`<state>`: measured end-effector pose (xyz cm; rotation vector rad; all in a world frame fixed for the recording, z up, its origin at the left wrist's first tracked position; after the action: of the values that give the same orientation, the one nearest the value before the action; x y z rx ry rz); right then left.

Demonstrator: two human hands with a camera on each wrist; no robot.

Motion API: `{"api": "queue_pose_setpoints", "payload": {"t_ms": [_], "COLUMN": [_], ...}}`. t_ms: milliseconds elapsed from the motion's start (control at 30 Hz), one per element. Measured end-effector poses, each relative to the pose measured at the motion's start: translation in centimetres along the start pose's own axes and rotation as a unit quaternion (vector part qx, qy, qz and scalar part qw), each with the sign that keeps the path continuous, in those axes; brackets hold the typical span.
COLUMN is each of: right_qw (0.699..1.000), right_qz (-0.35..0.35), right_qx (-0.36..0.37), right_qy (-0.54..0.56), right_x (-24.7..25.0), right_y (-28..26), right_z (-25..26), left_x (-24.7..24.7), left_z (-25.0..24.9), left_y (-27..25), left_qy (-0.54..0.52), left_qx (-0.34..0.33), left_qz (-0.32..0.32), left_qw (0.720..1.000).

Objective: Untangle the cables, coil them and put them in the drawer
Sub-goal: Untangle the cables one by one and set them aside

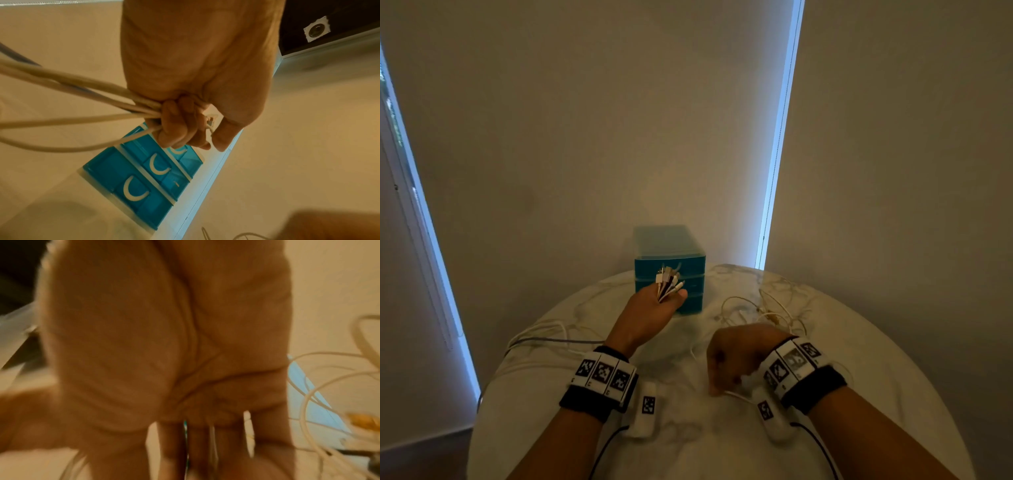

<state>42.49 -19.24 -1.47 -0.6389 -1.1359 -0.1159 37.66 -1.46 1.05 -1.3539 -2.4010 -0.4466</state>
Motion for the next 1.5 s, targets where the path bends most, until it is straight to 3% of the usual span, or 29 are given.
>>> {"api": "queue_pose_setpoints", "payload": {"t_ms": [33,100,167,233,267,367,467,600,667,800,933,1000,1033,1167,1200,1233,1267,1333,1500], "right_qw": [0.998,0.973,0.892,0.812,0.804,0.830,0.832,0.879,0.871,0.836,0.757,0.701,0.657,0.403,0.365,0.348,0.352,0.409,0.630], "right_qz": [-0.042,-0.193,-0.380,-0.466,-0.462,-0.429,-0.417,-0.394,-0.430,-0.443,-0.422,-0.387,-0.379,-0.425,-0.449,-0.471,-0.487,-0.506,-0.439], "right_qx": [0.020,0.049,0.063,0.099,0.121,0.171,0.183,0.136,0.119,0.114,0.101,0.111,0.117,0.159,0.168,0.176,0.182,0.186,0.206], "right_qy": [0.031,0.118,0.235,0.337,0.353,0.312,0.316,0.232,0.205,0.302,0.489,0.588,0.641,0.795,0.798,0.792,0.778,0.737,0.607], "right_x": [0.9,3.5,5.9,6.5,6.2,4.3,3.2,2.8,3.1,2.5,1.6,1.1,0.9,1.2,1.5,2.0,2.3,2.8,2.3], "right_y": [0.0,-0.6,-2.5,-3.9,-3.9,-2.5,-1.9,-3.0,-4.0,-3.9,-2.2,-1.0,-0.8,-1.9,-2.7,-3.6,-4.3,-5.1,-4.1], "right_z": [0.2,0.2,-0.7,-1.5,-1.1,0.9,1.2,-0.5,-2.3,-4.3,-2.8,-2.1,-2.2,-5.4,-6.3,-7.1,-7.6,-7.7,-3.9], "left_x": [0.0,0.2,0.2,-0.1,-0.3,-0.6,0.2,2.8,4.2,4.0,1.1,-0.4,-1.0,-2.1,-2.2,-2.3,-2.4,-2.4,-1.2], "left_z": [0.1,0.1,-0.4,-0.7,-1.1,-1.4,-2.4,-1.9,-0.7,-0.6,-3.0,-3.6,-3.8,-4.1,-4.0,-3.7,-3.4,-2.5,-1.7], "left_y": [0.2,0.2,-0.4,-0.9,-1.4,-1.6,-2.1,-1.9,-1.3,-1.3,-2.7,-3.5,-3.6,-4.2,-4.4,-4.3,-4.2,-3.6,-2.1], "left_qy": [-0.004,-0.012,-0.036,-0.082,-0.107,-0.160,-0.189,-0.303,-0.345,-0.360,-0.226,-0.167,-0.152,-0.079,-0.050,-0.022,0.003,0.024,-0.076], "left_qx": [0.001,0.000,-0.001,0.005,0.012,0.005,-0.027,-0.018,-0.004,-0.023,-0.070,-0.086,-0.087,-0.073,-0.066,-0.056,-0.045,-0.018,0.017], "left_qz": [-0.006,-0.023,-0.026,-0.001,0.017,0.050,0.007,-0.099,-0.135,-0.090,0.008,0.068,0.093,0.156,0.167,0.174,0.177,0.151,0.049], "left_qw": [1.000,1.000,0.999,0.997,0.994,0.986,0.982,0.948,0.929,0.928,0.972,0.980,0.980,0.982,0.983,0.983,0.983,0.988,0.996]}}
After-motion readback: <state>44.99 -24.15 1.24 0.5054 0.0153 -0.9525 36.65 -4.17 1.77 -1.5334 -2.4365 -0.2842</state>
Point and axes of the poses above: each hand's wrist, its own y-axis towards the middle knuckle, its own x-axis out of the back of the hand, z = x × y, the point moved 7 cm from there along y, towards the middle knuckle, and after that the axes turned 11 degrees about x, right-handed, at the moved point
